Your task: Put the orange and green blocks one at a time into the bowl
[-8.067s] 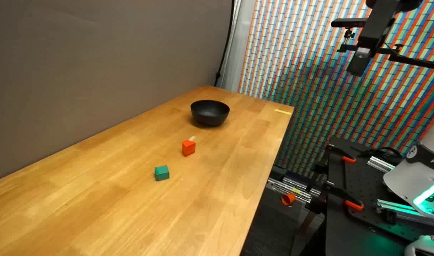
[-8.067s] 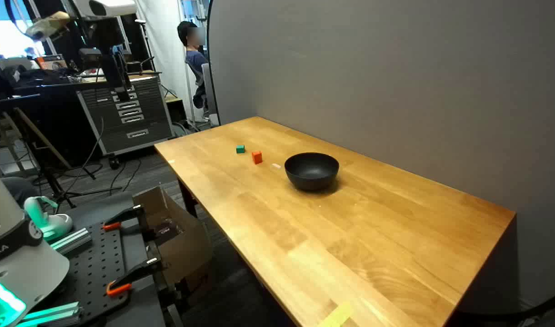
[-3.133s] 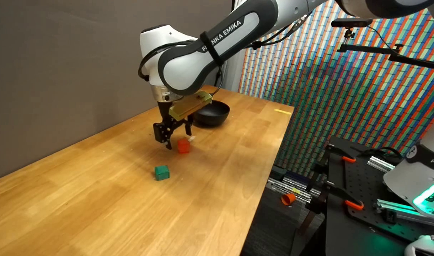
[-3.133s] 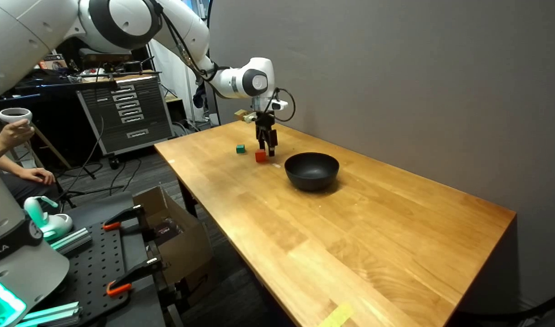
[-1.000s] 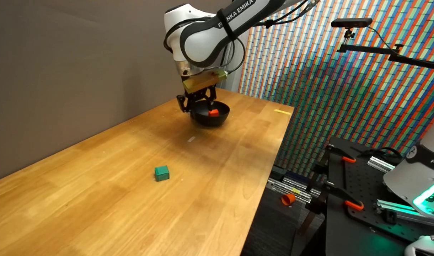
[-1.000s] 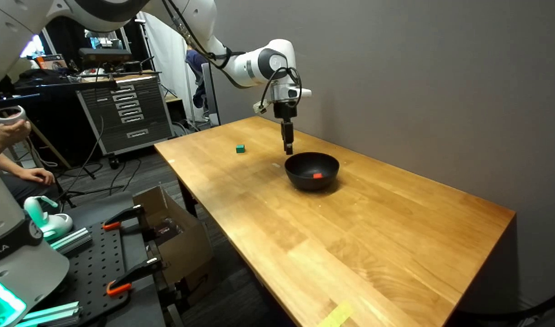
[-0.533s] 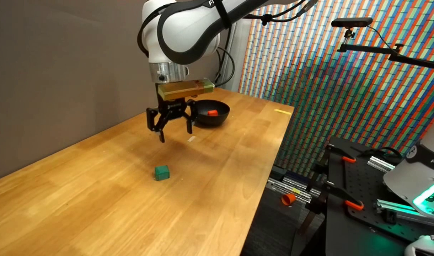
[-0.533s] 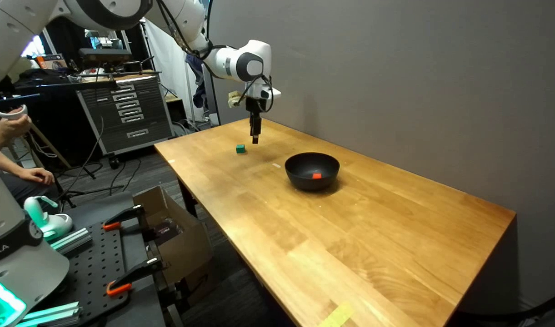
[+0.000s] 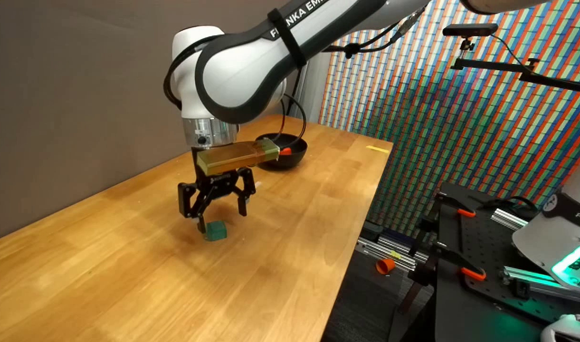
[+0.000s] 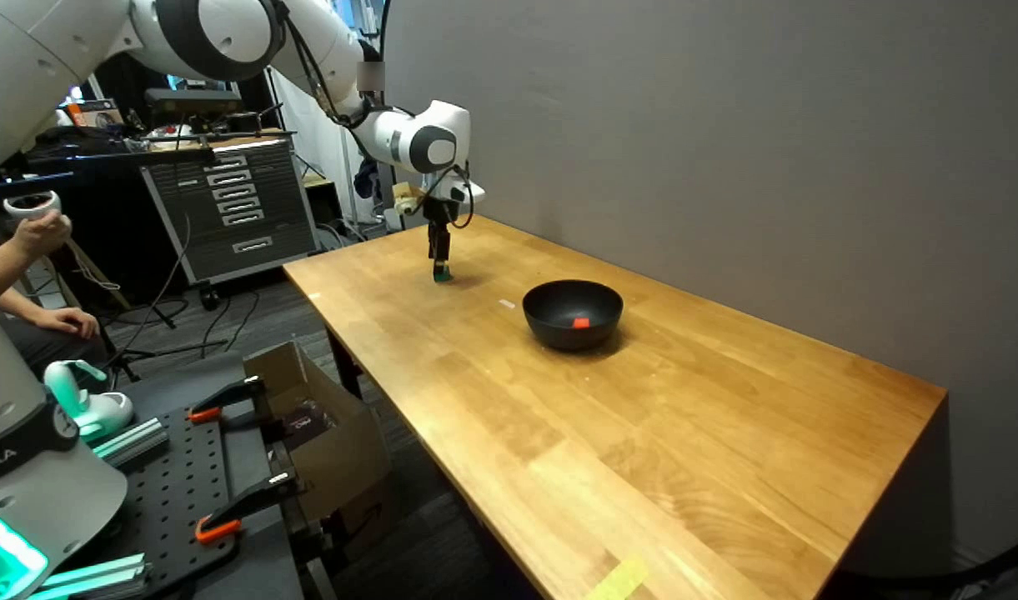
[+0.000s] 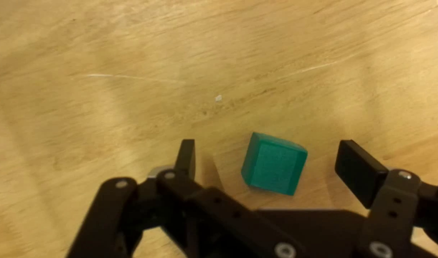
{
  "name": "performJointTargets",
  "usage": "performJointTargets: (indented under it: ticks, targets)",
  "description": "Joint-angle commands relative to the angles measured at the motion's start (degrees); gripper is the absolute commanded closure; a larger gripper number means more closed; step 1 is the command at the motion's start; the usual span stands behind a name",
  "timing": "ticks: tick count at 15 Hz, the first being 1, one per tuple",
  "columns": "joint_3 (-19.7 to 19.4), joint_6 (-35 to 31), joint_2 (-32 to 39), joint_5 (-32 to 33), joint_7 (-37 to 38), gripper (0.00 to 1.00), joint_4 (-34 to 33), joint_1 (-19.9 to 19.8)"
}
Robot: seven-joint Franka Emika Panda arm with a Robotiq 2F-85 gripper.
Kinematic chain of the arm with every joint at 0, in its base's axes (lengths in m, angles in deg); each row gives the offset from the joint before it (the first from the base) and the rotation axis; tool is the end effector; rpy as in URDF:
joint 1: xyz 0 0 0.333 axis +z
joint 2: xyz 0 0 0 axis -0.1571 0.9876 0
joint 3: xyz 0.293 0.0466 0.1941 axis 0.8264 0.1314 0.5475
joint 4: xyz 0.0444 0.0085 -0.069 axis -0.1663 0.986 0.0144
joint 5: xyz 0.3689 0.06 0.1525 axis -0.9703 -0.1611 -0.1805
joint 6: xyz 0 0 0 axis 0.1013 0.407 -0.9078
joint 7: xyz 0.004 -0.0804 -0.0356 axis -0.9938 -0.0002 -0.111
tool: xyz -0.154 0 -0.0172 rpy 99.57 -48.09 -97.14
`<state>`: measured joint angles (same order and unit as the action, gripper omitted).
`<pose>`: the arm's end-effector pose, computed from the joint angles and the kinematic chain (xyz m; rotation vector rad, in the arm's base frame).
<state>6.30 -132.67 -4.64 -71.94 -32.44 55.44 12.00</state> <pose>0.6674 0.3472 0.1312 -3.0403 0.4376 0.3031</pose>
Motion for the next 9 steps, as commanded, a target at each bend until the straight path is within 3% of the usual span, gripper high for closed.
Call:
performJointTargets:
  ticks: [1,2,3,9]
  targets:
    - [-1.1,-2.3,2.8,0.0,-0.8,0.00,-2.8,1.8]
    - [-1.8,-2.5,3.3,0.8,-0.6,0.25,-3.3,2.4]
    - [-2.1,-2.8,3.8,1.2,-0.7,0.26,-3.8,2.8]
    - [-4.9,-2.7,4.1,4.7,0.2,0.73,-5.3,5.2]
